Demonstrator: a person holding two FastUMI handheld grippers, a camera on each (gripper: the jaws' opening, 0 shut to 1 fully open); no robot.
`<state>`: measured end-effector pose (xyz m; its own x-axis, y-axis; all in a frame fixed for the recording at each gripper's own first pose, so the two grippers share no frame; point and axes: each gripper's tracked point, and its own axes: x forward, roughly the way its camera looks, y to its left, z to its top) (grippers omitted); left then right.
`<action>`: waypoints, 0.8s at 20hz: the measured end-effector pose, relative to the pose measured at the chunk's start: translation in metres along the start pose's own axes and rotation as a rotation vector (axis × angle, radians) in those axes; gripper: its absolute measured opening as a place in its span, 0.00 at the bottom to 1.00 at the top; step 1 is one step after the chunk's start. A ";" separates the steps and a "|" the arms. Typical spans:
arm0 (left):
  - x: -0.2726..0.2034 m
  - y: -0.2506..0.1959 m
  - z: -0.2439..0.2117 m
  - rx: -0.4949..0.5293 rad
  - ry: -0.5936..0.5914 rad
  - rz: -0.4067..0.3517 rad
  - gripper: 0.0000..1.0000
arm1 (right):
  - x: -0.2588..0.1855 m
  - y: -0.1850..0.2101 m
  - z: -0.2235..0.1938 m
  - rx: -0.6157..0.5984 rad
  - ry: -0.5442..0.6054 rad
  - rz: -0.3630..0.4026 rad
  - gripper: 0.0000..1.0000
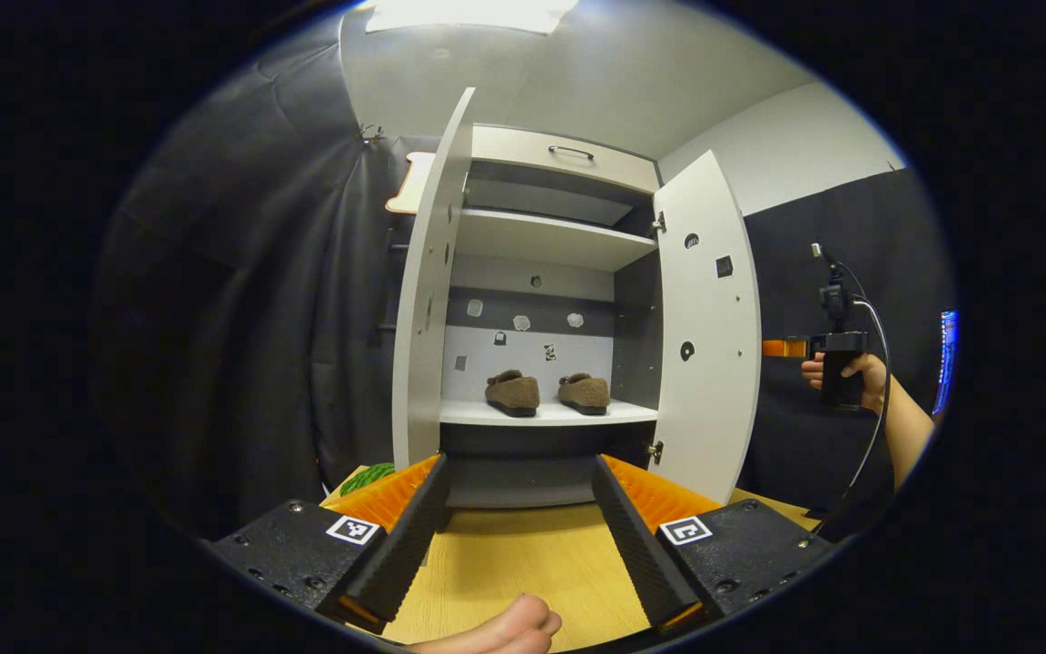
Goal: Grab one shoe with the right hand and put it into the shoe cabinet, grab the other shoe with the left hand and put it into the shoe cabinet; then close the right door with the right hand and the left door with the left hand.
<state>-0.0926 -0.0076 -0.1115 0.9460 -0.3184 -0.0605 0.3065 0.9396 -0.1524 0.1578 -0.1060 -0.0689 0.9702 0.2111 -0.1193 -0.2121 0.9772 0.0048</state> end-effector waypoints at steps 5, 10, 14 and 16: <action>0.007 0.018 -0.007 -0.027 0.027 0.041 0.96 | 0.001 0.025 0.002 -0.009 -0.022 0.022 0.91; 0.012 0.026 -0.011 -0.034 0.042 0.061 0.96 | 0.006 0.062 0.000 0.015 -0.024 0.067 0.91; 0.013 0.029 -0.010 -0.023 0.049 0.072 0.96 | 0.013 0.088 -0.004 0.024 -0.046 0.108 0.91; 0.013 0.028 -0.004 -0.013 0.032 0.069 0.96 | 0.018 0.101 -0.008 0.083 -0.044 0.134 0.92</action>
<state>-0.0718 0.0143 -0.1208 0.9610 -0.2568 -0.1027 0.2389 0.9578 -0.1596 0.1532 -0.0038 -0.0788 0.9384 0.3385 -0.0687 -0.3312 0.9383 0.0996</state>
